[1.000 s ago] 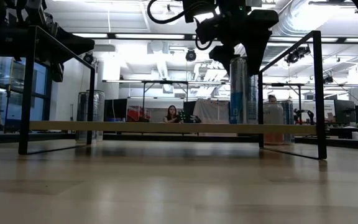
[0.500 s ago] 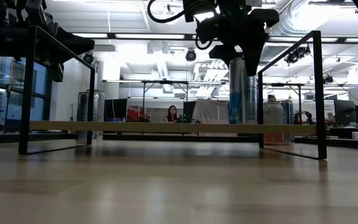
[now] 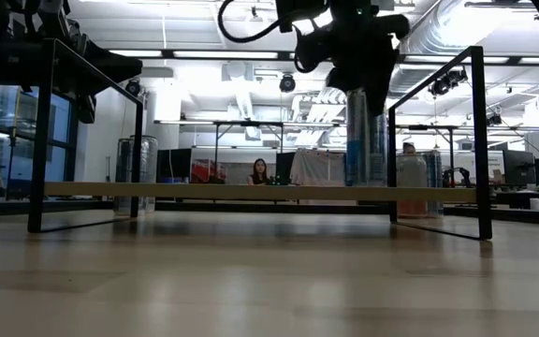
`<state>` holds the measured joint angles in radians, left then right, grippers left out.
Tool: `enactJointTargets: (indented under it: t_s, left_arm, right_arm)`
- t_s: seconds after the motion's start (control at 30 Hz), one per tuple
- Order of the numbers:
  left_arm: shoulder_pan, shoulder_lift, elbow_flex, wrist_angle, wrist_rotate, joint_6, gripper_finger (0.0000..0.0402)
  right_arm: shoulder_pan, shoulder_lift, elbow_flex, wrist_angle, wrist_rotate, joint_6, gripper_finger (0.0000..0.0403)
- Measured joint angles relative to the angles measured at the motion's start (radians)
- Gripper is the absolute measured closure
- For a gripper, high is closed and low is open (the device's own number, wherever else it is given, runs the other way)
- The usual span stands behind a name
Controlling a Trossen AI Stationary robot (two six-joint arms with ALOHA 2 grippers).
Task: Place canned beverage on shelf
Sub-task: Put the blue soda can on the shelf
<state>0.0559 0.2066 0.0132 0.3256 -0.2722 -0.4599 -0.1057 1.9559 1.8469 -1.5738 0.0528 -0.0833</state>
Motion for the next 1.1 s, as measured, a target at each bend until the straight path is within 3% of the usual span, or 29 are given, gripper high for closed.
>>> enactJointTargets:
  t_s: [0.27,0.53,0.73,1.1]
  left_arm:
    - [0.000,0.000,0.000,0.000,0.000,0.000,0.0401]
    - [0.000,0.000,0.000,0.000,0.000,0.000,0.0401]
    - [0.000,0.000,0.000,0.000,0.000,0.000,0.0401]
    - [0.000,0.000,0.000,0.000,0.000,0.000,0.0401]
  right_arm:
    - [-0.026,0.000,0.000,0.001,-0.062,0.419,0.0177]
    - [-0.038,-0.001,0.000,0.003,-0.064,0.633,0.0179]
    - [-0.047,-0.001,0.000,0.003,-0.043,0.713,0.0177]
    - [-0.066,-0.034,-0.003,0.010,-0.036,0.643,0.0178]
